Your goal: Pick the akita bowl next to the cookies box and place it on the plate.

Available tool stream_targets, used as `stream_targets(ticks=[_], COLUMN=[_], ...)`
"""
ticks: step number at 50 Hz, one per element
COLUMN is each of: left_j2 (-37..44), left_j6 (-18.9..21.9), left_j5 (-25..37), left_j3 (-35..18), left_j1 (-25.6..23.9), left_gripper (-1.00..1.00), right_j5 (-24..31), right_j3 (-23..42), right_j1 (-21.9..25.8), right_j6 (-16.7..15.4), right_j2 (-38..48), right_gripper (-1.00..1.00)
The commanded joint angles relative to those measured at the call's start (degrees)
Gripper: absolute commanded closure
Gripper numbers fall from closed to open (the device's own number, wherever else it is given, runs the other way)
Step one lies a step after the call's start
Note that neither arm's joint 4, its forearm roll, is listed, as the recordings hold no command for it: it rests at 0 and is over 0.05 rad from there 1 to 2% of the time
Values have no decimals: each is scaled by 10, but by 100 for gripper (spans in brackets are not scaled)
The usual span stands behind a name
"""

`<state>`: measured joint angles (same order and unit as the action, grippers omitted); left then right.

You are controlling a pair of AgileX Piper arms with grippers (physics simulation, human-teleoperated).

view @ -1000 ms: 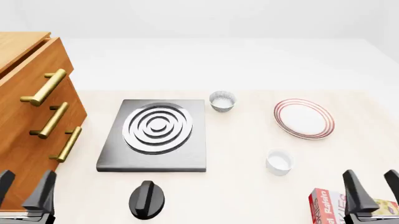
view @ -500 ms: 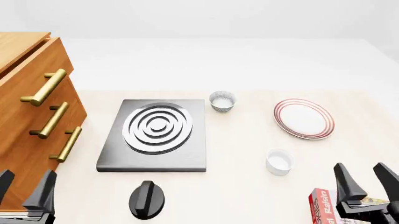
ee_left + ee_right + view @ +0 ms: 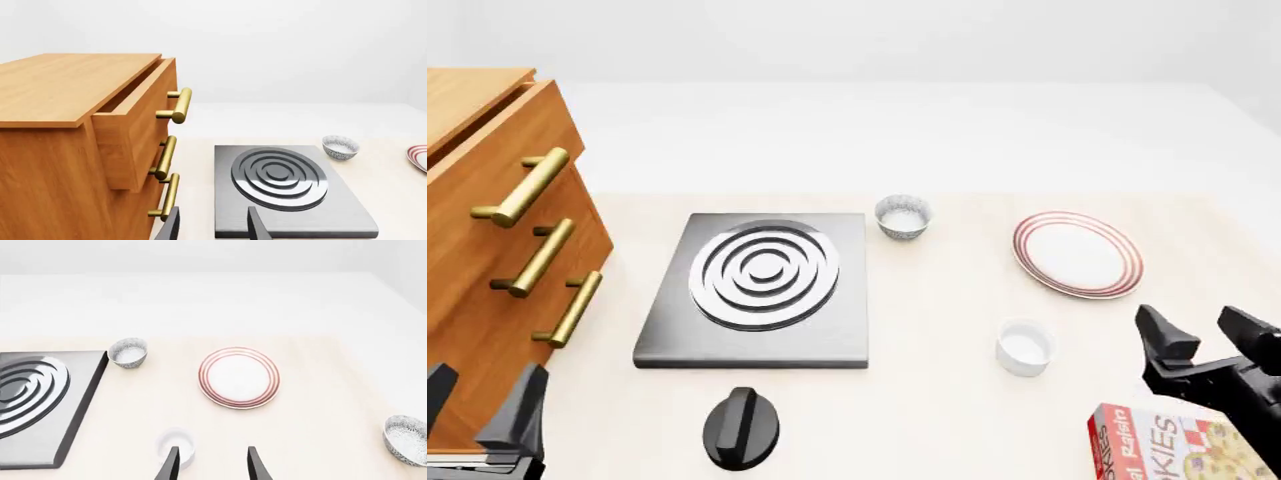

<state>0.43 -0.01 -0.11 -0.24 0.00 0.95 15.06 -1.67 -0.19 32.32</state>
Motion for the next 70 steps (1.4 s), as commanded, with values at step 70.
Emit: stream_targets(ticks=[70], left_j2=[0], left_j6=[0], left_j5=[0], left_j3=[0], left_j1=[0], left_gripper=[-100], right_j5=[433], right_j3=[646], right_j1=[-465], right_j6=[-40], right_j2=[473], right_gripper=[-100])
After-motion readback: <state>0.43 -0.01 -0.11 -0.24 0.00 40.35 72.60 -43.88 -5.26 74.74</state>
